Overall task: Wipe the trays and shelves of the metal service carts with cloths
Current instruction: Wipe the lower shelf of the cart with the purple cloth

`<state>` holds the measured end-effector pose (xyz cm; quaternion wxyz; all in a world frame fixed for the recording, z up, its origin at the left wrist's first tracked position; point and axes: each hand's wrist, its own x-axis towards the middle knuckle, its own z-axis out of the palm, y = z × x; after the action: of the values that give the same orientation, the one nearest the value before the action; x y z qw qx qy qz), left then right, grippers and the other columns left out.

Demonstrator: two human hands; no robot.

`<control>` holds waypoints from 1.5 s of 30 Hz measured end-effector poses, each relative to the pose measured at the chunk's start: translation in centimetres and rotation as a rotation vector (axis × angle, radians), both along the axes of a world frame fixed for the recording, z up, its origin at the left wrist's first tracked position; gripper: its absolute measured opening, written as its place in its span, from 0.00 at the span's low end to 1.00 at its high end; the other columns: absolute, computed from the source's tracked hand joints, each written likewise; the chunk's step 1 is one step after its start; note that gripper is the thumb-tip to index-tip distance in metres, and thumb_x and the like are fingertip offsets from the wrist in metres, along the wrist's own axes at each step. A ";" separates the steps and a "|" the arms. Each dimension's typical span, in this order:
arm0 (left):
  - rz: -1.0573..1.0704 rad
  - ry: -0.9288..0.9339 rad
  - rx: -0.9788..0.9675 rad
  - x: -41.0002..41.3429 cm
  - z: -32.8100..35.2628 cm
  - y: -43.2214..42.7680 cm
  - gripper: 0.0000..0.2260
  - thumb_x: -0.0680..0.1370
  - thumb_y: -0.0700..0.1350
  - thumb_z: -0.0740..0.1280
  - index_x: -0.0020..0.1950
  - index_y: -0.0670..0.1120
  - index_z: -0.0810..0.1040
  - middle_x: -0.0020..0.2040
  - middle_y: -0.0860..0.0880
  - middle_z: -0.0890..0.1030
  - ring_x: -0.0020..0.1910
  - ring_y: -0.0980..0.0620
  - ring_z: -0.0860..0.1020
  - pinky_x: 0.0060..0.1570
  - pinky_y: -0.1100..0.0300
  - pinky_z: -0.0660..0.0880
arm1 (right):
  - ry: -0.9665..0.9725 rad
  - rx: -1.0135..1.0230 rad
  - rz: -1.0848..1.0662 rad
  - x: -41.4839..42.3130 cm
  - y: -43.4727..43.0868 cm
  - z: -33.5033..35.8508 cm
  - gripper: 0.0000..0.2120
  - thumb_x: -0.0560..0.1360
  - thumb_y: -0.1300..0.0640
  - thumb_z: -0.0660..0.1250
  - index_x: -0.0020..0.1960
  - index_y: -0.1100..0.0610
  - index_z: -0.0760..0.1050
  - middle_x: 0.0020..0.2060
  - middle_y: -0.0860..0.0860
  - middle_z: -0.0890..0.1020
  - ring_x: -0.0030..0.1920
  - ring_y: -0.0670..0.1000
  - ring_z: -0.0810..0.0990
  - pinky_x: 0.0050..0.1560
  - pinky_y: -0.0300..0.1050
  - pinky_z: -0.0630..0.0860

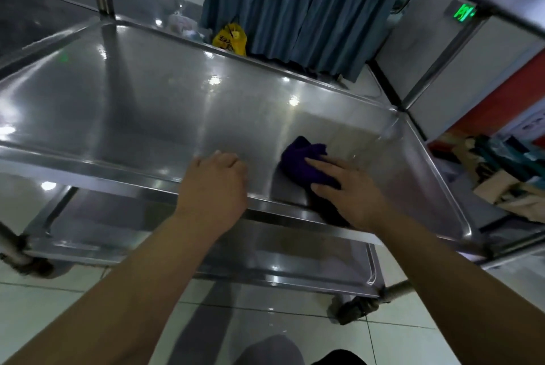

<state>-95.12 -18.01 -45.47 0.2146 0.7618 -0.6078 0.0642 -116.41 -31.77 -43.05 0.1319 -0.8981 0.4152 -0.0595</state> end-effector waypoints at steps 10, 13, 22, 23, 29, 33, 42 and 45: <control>0.116 -0.015 0.049 -1.5 -0.1 -0.6 0.10 0.77 0.41 0.61 0.52 0.39 0.78 0.50 0.38 0.79 0.51 0.37 0.76 0.59 0.43 0.66 | 0.103 -0.068 -0.173 0.8 1.2 -0.8 0.23 0.79 0.41 0.51 0.73 0.37 0.55 0.74 0.44 0.58 0.70 0.55 0.60 0.65 0.55 0.61; 0.129 -0.045 0.030 -1.6 -0.4 -0.5 0.08 0.76 0.40 0.63 0.50 0.38 0.79 0.47 0.38 0.79 0.45 0.37 0.78 0.54 0.43 0.69 | 0.052 -0.052 0.138 -0.1 3.4 -0.4 0.20 0.78 0.40 0.52 0.70 0.31 0.59 0.73 0.40 0.59 0.62 0.54 0.62 0.59 0.47 0.62; 0.143 -0.046 0.017 -1.6 -0.5 -0.8 0.09 0.76 0.39 0.61 0.51 0.38 0.79 0.49 0.37 0.80 0.46 0.36 0.78 0.55 0.43 0.69 | -0.010 -0.013 0.146 -0.2 4.5 -0.3 0.18 0.79 0.44 0.55 0.66 0.28 0.61 0.73 0.34 0.56 0.64 0.51 0.56 0.58 0.46 0.53; 0.147 -0.049 0.036 -1.5 -0.5 -0.8 0.10 0.77 0.39 0.61 0.52 0.38 0.79 0.50 0.38 0.79 0.48 0.36 0.78 0.56 0.43 0.69 | -0.014 -0.014 0.177 -0.1 4.4 -0.4 0.18 0.79 0.44 0.55 0.67 0.28 0.61 0.72 0.34 0.56 0.64 0.50 0.56 0.57 0.46 0.53; 0.158 -0.026 0.152 -1.7 0.7 -0.9 0.10 0.78 0.43 0.58 0.52 0.43 0.77 0.52 0.42 0.77 0.53 0.38 0.75 0.57 0.46 0.66 | -0.069 0.061 -0.038 -5.1 -1.1 0.3 0.19 0.80 0.51 0.59 0.70 0.40 0.66 0.74 0.46 0.62 0.72 0.50 0.61 0.71 0.51 0.57; 0.164 0.025 0.179 -3.1 1.8 -2.3 0.12 0.78 0.48 0.59 0.53 0.44 0.78 0.53 0.44 0.77 0.54 0.39 0.75 0.56 0.47 0.71 | 0.165 -0.029 -0.391 -5.1 -3.6 -0.8 0.23 0.81 0.47 0.50 0.75 0.41 0.53 0.76 0.46 0.54 0.74 0.56 0.56 0.69 0.57 0.57; 0.059 -0.033 0.134 -5.3 0.3 -4.5 0.14 0.79 0.51 0.56 0.57 0.50 0.76 0.58 0.49 0.77 0.55 0.46 0.75 0.58 0.48 0.68 | 0.136 -0.037 -0.195 -4.3 -10.0 -0.4 0.23 0.80 0.46 0.54 0.74 0.40 0.56 0.76 0.46 0.55 0.75 0.52 0.55 0.68 0.45 0.50; 0.066 -0.058 0.125 -5.4 0.1 -4.7 0.15 0.78 0.52 0.54 0.57 0.51 0.77 0.57 0.50 0.77 0.54 0.47 0.76 0.55 0.50 0.69 | 0.222 0.003 -0.454 -3.6 -12.8 -0.1 0.22 0.80 0.49 0.50 0.74 0.44 0.56 0.76 0.47 0.54 0.74 0.58 0.54 0.68 0.61 0.55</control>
<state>-100.56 -22.72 -45.32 0.1469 0.7911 -0.5913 0.0550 -119.97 -44.54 -43.10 0.0701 -0.7826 0.6184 0.0120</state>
